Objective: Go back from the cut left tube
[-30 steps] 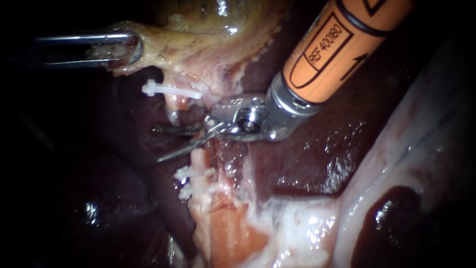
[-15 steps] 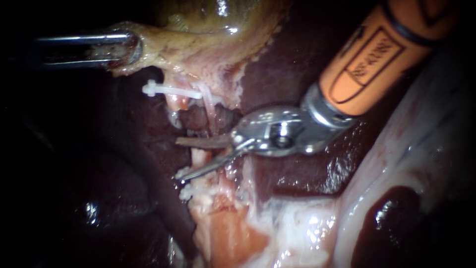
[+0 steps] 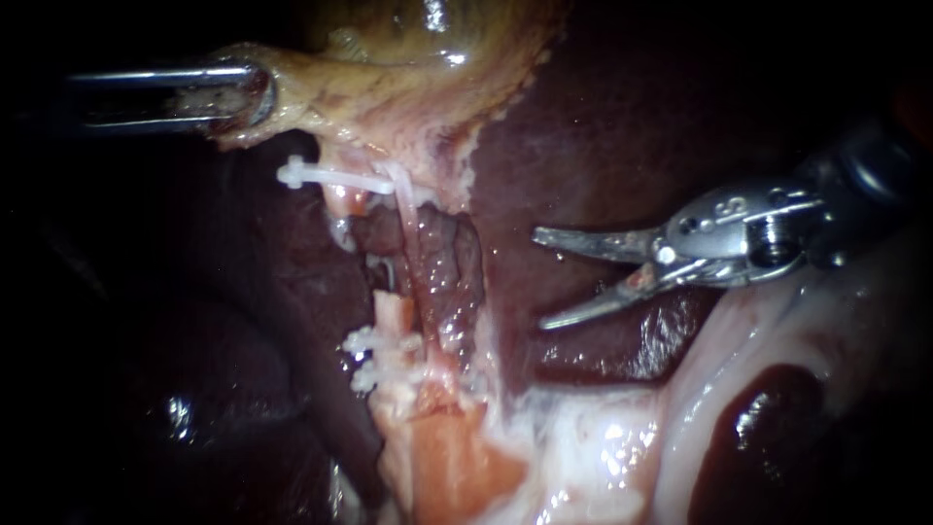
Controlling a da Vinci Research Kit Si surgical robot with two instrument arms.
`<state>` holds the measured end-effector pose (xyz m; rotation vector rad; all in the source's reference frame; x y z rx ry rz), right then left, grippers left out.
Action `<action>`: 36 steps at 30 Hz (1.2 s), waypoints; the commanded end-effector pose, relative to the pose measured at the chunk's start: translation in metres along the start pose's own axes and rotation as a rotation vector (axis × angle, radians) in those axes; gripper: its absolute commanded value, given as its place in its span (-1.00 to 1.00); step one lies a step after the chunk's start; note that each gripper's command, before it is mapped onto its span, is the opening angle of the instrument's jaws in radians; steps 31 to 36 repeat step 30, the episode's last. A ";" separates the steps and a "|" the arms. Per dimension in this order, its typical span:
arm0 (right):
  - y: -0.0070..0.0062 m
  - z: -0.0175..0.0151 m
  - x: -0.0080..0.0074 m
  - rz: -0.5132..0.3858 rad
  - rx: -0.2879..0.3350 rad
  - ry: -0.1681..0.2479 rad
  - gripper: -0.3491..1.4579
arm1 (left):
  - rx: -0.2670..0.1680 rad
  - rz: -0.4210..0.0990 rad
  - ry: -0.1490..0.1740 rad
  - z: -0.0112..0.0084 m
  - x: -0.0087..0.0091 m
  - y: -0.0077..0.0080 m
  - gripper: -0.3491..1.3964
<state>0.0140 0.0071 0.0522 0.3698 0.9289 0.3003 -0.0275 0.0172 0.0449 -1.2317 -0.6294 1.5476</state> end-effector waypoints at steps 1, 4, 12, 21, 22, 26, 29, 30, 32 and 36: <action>0.0000 0.0001 -0.0002 0.000 0.005 0.001 0.99 | 0.001 0.000 0.001 0.0001 0.0000 0.0000 -1.00; 0.0001 -0.0001 -0.0003 -0.001 0.006 0.001 0.99 | 0.002 0.000 0.001 0.0004 -0.0001 -0.0002 -1.00; 0.0001 -0.0004 -0.0005 -0.002 0.007 0.001 0.99 | 0.010 0.009 0.009 0.0029 -0.0016 -0.0012 -1.00; 0.0001 -0.0006 -0.0006 -0.001 0.008 0.001 0.99 | 0.003 0.018 0.002 0.0054 -0.0029 -0.0020 -1.00; 0.0001 -0.0006 -0.0006 -0.001 0.008 0.001 0.99 | 0.002 0.019 0.002 0.0054 -0.0030 -0.0021 -1.00; 0.0001 -0.0006 -0.0006 -0.001 0.008 0.001 0.99 | 0.002 0.019 0.002 0.0054 -0.0030 -0.0022 -1.00; 0.0001 -0.0004 -0.0004 0.000 0.016 0.002 0.99 | 0.002 0.019 0.001 0.0052 -0.0030 -0.0021 -1.00; 0.0001 -0.0002 -0.0002 0.000 0.030 0.004 0.99 | 0.001 0.019 0.001 0.0051 -0.0030 -0.0021 -1.00; 0.0001 -0.0002 -0.0002 0.000 0.030 0.004 0.99 | 0.001 0.019 0.001 0.0051 -0.0030 -0.0021 -1.00; 0.0001 -0.0002 -0.0002 0.000 0.030 0.004 0.99 | 0.001 0.019 0.001 0.0051 -0.0030 -0.0021 -1.00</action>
